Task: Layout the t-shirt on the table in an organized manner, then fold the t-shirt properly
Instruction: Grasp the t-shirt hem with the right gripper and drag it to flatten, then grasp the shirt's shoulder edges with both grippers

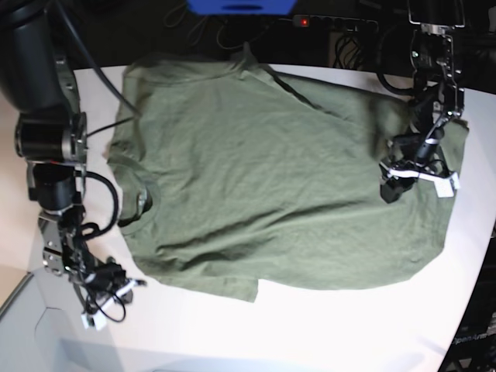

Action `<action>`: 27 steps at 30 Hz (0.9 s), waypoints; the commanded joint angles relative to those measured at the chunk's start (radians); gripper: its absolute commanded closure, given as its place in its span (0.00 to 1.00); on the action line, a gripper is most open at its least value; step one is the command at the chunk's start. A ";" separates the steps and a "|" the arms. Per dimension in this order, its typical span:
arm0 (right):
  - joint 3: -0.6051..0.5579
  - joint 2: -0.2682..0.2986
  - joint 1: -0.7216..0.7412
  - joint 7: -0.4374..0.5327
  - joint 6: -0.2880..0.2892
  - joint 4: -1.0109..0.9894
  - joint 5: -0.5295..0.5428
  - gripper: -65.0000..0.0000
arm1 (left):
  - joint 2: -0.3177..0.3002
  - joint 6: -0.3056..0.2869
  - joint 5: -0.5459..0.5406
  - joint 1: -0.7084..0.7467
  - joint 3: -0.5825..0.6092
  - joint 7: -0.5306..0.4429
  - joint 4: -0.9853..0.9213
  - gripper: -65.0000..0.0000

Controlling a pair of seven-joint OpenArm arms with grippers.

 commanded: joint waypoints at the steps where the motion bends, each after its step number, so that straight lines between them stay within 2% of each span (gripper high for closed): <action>1: 0.003 0.014 0.015 -0.006 0.005 0.008 0.008 1.00 | -0.015 -0.009 -0.010 -0.012 -0.005 -0.018 0.019 0.63; 5: 0.003 0.044 -0.050 -0.095 0.005 0.030 0.010 1.00 | -0.016 -0.009 -0.010 -0.008 -0.005 -0.018 0.019 0.63; 9: 0.008 0.069 -0.176 -0.178 0.005 0.191 0.011 0.99 | -0.018 -0.008 -0.010 0.016 -0.007 -0.018 0.023 0.63; 14: 0.016 0.096 -0.375 -0.235 0.005 0.511 0.011 0.78 | -0.016 -0.008 -0.008 0.033 -0.060 -0.016 0.023 0.63; 16: 0.068 0.106 -0.469 -0.267 0.005 0.656 0.011 0.69 | -0.016 -0.008 -0.010 0.033 -0.074 -0.016 0.025 0.63; 18: 0.131 0.086 -0.558 -0.286 0.005 0.800 0.011 0.63 | -0.018 -0.008 -0.010 0.034 -0.091 -0.016 0.026 0.58; 21: 0.209 0.052 -0.665 -0.322 0.005 1.001 0.010 0.60 | -0.018 -0.008 -0.010 0.034 -0.139 0.025 0.049 0.48; 24: 0.249 0.004 -0.782 -0.388 0.006 1.179 0.011 0.60 | -0.008 -0.008 -0.010 0.030 -0.226 0.122 0.095 0.46; 27: 0.246 -0.051 -0.875 -0.419 0.008 1.271 0.011 0.60 | -0.007 -0.008 -0.002 0.028 -0.288 0.162 0.089 0.46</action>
